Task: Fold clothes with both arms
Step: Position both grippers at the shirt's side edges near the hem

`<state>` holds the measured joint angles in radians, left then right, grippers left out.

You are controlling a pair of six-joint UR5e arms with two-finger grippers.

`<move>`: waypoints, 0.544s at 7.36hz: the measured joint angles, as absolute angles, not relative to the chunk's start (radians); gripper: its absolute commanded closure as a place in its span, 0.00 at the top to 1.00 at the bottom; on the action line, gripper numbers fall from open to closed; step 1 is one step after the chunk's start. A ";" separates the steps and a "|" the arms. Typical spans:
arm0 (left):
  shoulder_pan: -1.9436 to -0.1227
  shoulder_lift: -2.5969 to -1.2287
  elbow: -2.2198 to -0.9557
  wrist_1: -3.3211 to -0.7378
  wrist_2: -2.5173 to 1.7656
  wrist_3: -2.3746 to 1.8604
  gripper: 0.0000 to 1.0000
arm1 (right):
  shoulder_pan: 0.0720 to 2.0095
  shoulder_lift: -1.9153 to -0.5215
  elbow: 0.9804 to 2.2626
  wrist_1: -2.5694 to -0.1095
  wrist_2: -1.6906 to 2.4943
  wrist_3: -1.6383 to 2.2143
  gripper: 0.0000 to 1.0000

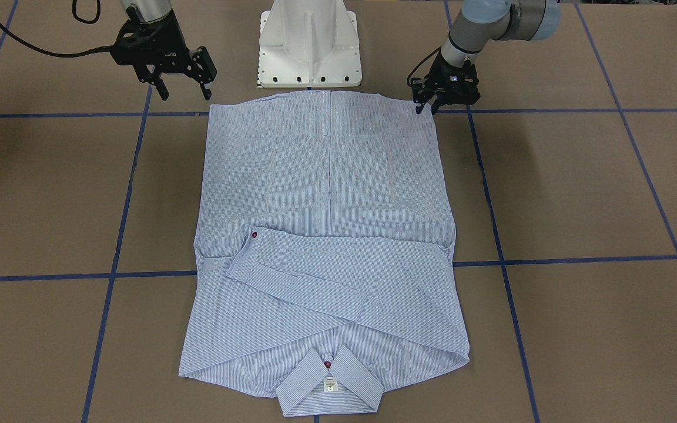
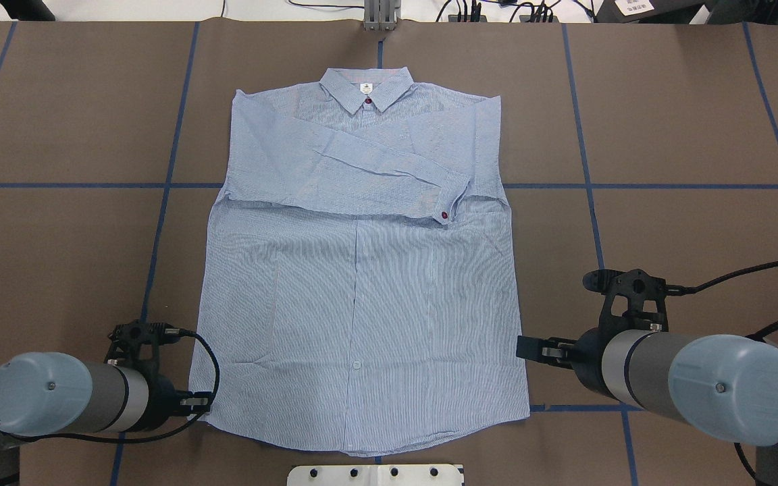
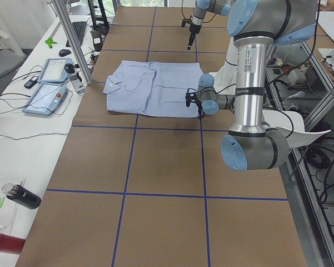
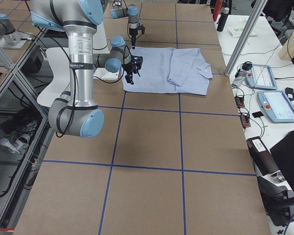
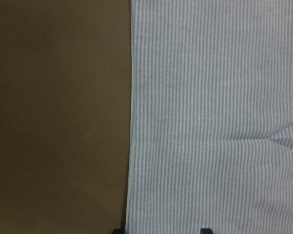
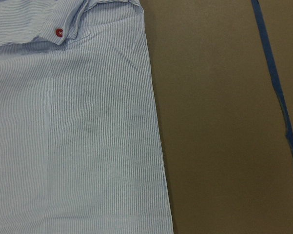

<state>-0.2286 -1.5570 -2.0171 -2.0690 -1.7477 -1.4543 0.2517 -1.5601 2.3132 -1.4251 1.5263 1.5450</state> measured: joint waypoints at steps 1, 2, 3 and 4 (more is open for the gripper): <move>-0.229 -1.557 -2.017 -2.068 -1.747 -1.471 0.00 | 0.249 -1.560 2.313 -1.425 1.526 1.546 1.00; -0.229 -1.557 -2.018 -2.068 -1.746 -1.489 0.00 | 0.244 -1.562 2.312 -1.425 1.526 1.548 1.00; -0.229 -1.557 -2.024 -2.066 -1.745 -1.499 0.00 | 0.238 -1.565 2.312 -1.425 1.526 1.553 1.00; -0.229 -1.554 -2.037 -2.059 -1.744 -1.503 0.00 | 0.231 -1.570 2.312 -1.425 1.526 1.566 0.99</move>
<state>-0.2285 -1.5540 -2.0371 -2.0595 -1.7444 -1.5027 0.2308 -1.5698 2.3118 -1.4251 1.5256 1.5663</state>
